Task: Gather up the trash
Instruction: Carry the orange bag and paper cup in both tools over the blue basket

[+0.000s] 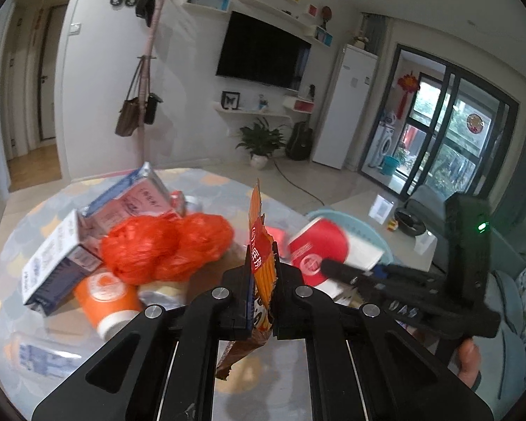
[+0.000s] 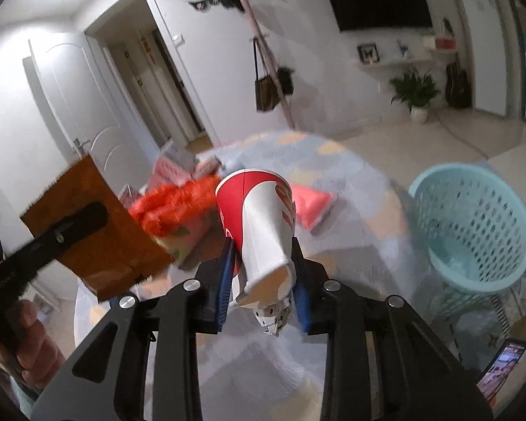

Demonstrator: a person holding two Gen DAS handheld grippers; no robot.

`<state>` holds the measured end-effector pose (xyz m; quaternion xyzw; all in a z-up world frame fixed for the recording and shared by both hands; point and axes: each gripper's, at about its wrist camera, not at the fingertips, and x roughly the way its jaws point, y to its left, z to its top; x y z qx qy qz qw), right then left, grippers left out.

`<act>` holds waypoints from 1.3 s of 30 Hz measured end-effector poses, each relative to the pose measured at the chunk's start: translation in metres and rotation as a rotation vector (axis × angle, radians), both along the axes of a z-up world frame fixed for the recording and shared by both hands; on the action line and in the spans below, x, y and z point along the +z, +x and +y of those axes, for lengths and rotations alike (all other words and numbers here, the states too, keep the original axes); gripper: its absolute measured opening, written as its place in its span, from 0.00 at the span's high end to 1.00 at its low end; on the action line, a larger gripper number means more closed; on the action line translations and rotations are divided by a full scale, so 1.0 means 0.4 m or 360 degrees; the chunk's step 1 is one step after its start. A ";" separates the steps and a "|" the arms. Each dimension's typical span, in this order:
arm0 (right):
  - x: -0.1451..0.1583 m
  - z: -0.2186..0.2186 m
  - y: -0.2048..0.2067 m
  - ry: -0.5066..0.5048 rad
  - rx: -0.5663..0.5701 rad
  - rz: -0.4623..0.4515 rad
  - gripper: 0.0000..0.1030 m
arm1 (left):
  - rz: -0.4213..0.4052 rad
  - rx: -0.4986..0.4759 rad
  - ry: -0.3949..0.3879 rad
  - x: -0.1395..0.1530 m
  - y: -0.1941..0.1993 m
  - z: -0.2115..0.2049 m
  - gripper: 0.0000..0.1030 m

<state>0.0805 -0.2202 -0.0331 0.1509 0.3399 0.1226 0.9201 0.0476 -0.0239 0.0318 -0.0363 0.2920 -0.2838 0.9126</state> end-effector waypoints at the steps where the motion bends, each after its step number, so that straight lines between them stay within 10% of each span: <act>1: -0.013 -0.003 0.002 0.0012 0.0016 0.0021 0.73 | 0.0009 -0.0004 0.0000 -0.004 -0.004 -0.007 0.95; 14: -0.101 -0.053 0.022 -0.0038 -0.0031 0.0110 0.39 | 0.0071 -0.0002 0.0046 -0.037 -0.003 -0.032 0.95; 17: -0.105 -0.050 0.019 -0.0043 0.0005 0.0097 0.41 | 0.0088 -0.0002 0.0052 -0.048 0.005 -0.041 0.95; 21: -0.093 -0.036 -0.007 -0.0092 0.0015 0.0009 0.70 | 0.0110 0.0001 0.0057 -0.060 0.011 -0.056 0.95; 39: 0.069 -0.219 -0.077 -0.0154 -0.0341 -0.0329 0.74 | 0.0019 -0.0194 0.0032 0.030 0.080 -0.246 0.95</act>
